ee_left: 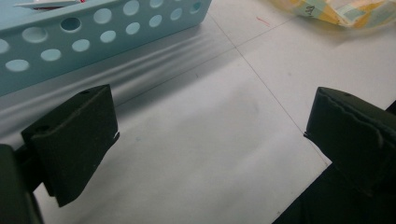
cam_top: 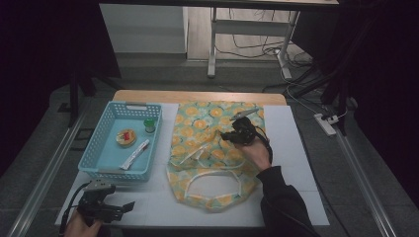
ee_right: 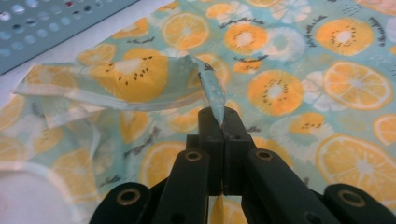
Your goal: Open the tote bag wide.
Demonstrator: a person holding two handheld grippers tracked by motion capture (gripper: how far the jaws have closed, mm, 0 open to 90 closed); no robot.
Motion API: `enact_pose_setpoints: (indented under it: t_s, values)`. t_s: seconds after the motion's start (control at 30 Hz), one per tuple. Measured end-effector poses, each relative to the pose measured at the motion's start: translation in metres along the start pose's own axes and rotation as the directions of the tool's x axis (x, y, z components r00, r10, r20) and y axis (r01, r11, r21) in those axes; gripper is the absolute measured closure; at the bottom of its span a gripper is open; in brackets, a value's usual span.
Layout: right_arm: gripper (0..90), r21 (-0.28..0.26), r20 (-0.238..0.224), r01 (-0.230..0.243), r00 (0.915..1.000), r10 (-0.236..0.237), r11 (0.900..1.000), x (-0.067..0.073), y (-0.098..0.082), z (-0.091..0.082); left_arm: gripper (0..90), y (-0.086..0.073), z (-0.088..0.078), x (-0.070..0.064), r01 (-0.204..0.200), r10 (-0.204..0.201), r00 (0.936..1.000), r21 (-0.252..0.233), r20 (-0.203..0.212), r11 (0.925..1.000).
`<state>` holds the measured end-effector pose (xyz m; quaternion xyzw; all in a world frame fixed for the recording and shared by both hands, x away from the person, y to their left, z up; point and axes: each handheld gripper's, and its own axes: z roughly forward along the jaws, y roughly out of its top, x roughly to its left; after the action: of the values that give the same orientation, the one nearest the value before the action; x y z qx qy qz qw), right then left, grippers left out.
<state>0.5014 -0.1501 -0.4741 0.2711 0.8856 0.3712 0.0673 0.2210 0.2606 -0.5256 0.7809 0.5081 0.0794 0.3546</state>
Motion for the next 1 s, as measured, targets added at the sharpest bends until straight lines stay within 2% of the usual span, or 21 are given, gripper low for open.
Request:
enact_pose_setpoints:
  t_s: [0.3,0.43,0.67,0.73,0.8,0.9,1.0]
  values:
    - [89.9,0.025,0.060,0.008,0.9982,-0.009,1.000,-0.016,-0.001,0.019,2.3,0.000,0.000,0.000,-0.001,0.001,1.0000,0.001,0.001,1.0000]
    - [89.9,0.033,0.070,0.004,0.9975,-0.007,0.999,-0.020,-0.002,0.025,2.3,0.000,0.000,0.000,-0.001,0.001,1.0000,0.001,0.001,1.0000]
    - [86.8,0.099,0.072,-0.016,0.9974,0.009,0.995,-0.027,-0.014,0.046,2.4,0.000,0.000,0.000,-0.003,0.003,1.0000,0.002,0.001,1.0000]
    - [82.4,0.088,0.066,-0.029,0.9975,0.023,0.996,-0.028,-0.015,0.045,2.4,0.000,0.000,0.000,-0.004,0.004,1.0000,0.002,0.000,1.0000]
    - [76.0,0.077,0.084,-0.023,0.9964,0.016,0.997,-0.027,-0.013,0.041,2.4,0.000,0.000,0.000,-0.004,0.004,1.0000,0.001,0.001,1.0000]
    - [64.8,0.049,0.068,-0.037,0.9971,0.034,0.998,-0.024,-0.008,0.032,2.4,0.000,0.000,0.000,-0.004,0.004,1.0000,0.000,0.001,1.0000]
    - [55.7,0.030,0.079,-0.023,0.9967,0.020,0.999,-0.019,-0.004,0.020,2.4,0.000,0.000,0.000,-0.006,0.006,1.0000,-0.001,0.001,1.0000]
